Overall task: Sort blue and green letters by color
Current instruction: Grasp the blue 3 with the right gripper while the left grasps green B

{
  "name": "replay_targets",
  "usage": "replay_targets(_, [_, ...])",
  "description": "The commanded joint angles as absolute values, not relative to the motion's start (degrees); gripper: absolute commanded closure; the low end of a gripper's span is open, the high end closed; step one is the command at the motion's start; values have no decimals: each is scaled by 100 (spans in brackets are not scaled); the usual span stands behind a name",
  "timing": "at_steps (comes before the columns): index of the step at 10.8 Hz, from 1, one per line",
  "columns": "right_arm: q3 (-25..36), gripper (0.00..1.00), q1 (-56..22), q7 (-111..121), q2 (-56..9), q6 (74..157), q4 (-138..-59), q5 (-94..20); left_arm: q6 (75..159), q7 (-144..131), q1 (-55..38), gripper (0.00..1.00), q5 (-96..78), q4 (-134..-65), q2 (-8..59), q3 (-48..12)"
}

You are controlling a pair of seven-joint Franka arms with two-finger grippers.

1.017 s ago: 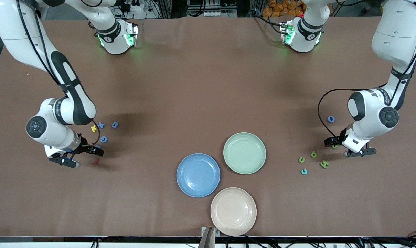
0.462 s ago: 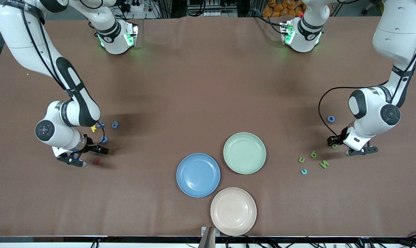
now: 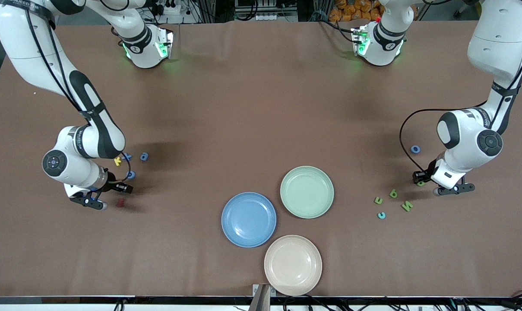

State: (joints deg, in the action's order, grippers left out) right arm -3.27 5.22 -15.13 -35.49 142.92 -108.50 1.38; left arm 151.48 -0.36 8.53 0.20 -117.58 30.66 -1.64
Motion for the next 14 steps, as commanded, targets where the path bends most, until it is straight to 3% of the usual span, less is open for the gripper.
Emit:
replay_targets(1, [-352, 100, 589, -1266, -3560, 14274, -10934, 202, 15328, -70, 835, 89, 62, -11830, 3059, -167])
replay_targets(6, [-378, 100, 536, -1449, -3463, 14221, -10872, 193, 14688, -438, 283, 95, 26, -11681, 2524, -80])
replay_targets(10, [-404, 100, -235, -2878, -3472, 14133, -10425, 167, 14634, -1789, -1271, 95, -35, -11602, 2198, 298])
replay_targets(14, [-404, 100, -921, -4268, -3559, 13519, -9784, 114, 14634, -3135, -3012, 95, -772, -10918, 2609, 808])
